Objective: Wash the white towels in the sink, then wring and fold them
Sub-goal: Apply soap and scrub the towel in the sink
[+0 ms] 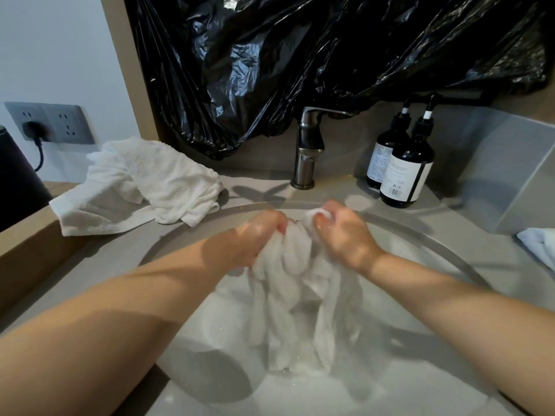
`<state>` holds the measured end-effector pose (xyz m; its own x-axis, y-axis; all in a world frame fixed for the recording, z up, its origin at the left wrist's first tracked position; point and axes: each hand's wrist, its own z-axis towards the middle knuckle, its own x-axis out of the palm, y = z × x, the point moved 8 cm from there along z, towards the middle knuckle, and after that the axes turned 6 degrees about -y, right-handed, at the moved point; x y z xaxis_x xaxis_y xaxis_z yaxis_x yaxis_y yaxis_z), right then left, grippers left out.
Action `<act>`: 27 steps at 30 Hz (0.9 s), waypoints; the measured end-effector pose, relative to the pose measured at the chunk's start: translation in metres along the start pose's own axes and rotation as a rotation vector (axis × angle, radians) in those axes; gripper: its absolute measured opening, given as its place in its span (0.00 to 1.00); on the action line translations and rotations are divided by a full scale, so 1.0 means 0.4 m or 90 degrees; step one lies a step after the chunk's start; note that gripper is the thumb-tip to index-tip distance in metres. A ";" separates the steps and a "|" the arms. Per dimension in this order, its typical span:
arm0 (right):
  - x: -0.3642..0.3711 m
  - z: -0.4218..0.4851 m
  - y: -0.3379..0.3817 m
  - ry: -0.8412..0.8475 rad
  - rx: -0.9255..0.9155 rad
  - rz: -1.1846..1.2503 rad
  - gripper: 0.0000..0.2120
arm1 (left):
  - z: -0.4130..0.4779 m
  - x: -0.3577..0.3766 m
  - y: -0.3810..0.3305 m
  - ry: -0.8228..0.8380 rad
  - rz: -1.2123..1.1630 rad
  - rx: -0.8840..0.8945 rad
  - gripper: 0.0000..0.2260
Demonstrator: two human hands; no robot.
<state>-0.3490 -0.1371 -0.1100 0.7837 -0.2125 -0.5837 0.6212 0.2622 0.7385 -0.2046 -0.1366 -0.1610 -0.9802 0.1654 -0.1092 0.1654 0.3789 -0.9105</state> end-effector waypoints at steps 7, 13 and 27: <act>0.079 -0.045 -0.144 0.459 0.027 -0.439 0.15 | -0.016 -0.003 0.041 0.080 0.929 0.083 0.23; 0.075 -0.163 -0.170 0.708 0.142 -0.587 0.16 | -0.004 0.019 0.126 0.199 0.912 -0.030 0.34; 0.044 -0.075 -0.048 0.582 0.266 0.148 0.11 | -0.011 0.068 0.071 0.298 0.526 0.047 0.16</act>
<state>-0.3471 -0.1176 -0.1445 0.6957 0.6449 -0.3163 0.5404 -0.1799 0.8220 -0.2259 -0.1175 -0.1882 -0.4097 0.7095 -0.5735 0.7633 -0.0776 -0.6413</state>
